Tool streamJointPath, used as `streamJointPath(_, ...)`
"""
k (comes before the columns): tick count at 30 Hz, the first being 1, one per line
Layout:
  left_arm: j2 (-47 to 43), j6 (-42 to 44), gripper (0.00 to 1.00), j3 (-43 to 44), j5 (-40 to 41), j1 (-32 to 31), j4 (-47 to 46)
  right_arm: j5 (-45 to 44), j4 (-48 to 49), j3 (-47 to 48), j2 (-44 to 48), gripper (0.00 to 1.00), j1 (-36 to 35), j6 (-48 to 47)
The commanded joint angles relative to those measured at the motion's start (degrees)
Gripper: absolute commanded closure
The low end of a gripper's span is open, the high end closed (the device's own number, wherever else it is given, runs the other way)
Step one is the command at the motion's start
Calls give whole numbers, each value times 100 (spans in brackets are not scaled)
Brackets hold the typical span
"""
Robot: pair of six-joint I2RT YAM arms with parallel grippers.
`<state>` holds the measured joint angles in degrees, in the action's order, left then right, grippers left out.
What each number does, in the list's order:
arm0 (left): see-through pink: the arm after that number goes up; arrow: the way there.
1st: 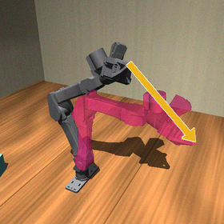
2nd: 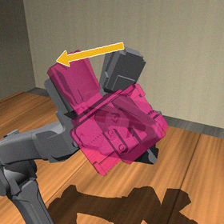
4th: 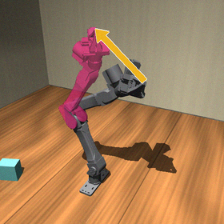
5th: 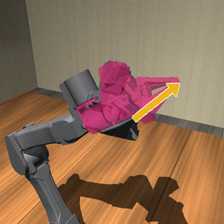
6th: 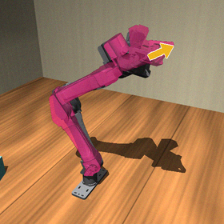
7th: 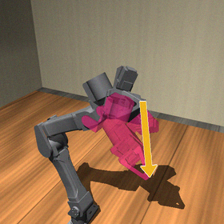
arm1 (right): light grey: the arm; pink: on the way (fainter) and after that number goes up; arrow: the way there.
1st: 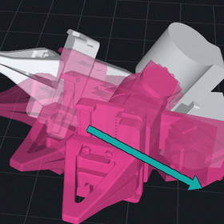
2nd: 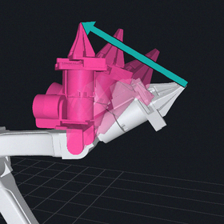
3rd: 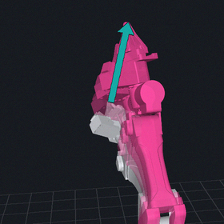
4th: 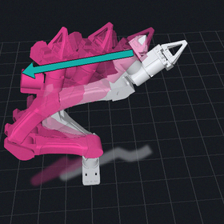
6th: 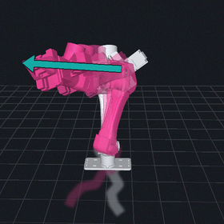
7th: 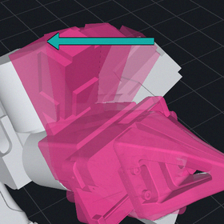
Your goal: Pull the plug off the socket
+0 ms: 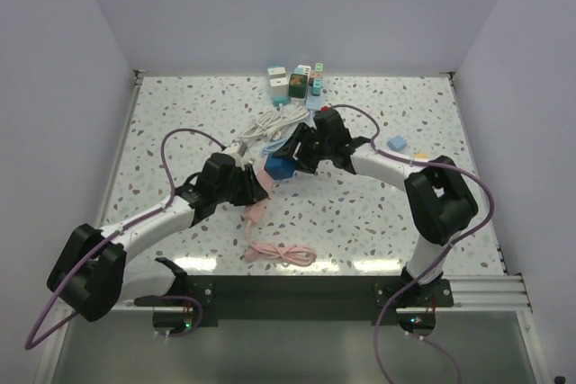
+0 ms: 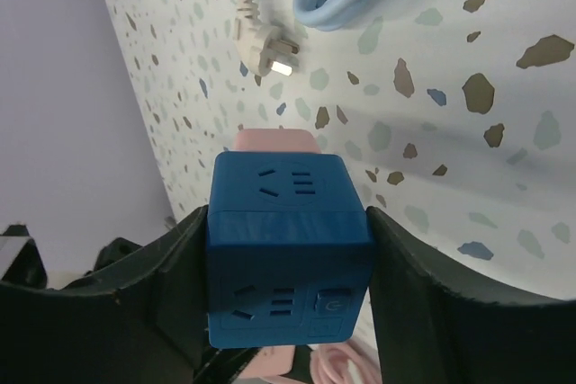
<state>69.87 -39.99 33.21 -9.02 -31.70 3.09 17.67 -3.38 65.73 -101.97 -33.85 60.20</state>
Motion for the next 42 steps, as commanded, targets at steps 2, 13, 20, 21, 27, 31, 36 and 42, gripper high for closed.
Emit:
streamJointPath(2, -113, -123, 100, 344, -92, -134, -819, 149, 311, 141, 2, 54, -140, 203)
streamJointPath(13, -157, -132, 100, 388, -56, -143, -933, 606, 557, 220, -297, 24, -166, 158)
streamJointPath(20, -166, -123, 100, 440, -4, -143, -863, 554, 803, 98, -271, 54, -175, 307)
streamJointPath(21, -175, -123, 100, 449, 22, -143, -828, 466, 830, 71, -183, 59, -184, 325)
streamJointPath(27, -219, -115, 78, 353, 295, -134, -591, 570, 803, 71, -42, 87, -175, 317)
streamJointPath(31, -245, 34, 25, 335, 558, -143, -476, 851, 953, 18, 37, 96, -175, 404)
streamJointPath(36, -132, 518, 11, 370, 779, -38, -652, 1089, 795, 97, 134, 100, -175, 299)
streamJointPath(42, 536, 922, 15, 695, 191, 24, -810, 1326, 707, 291, 187, 100, -184, 307)
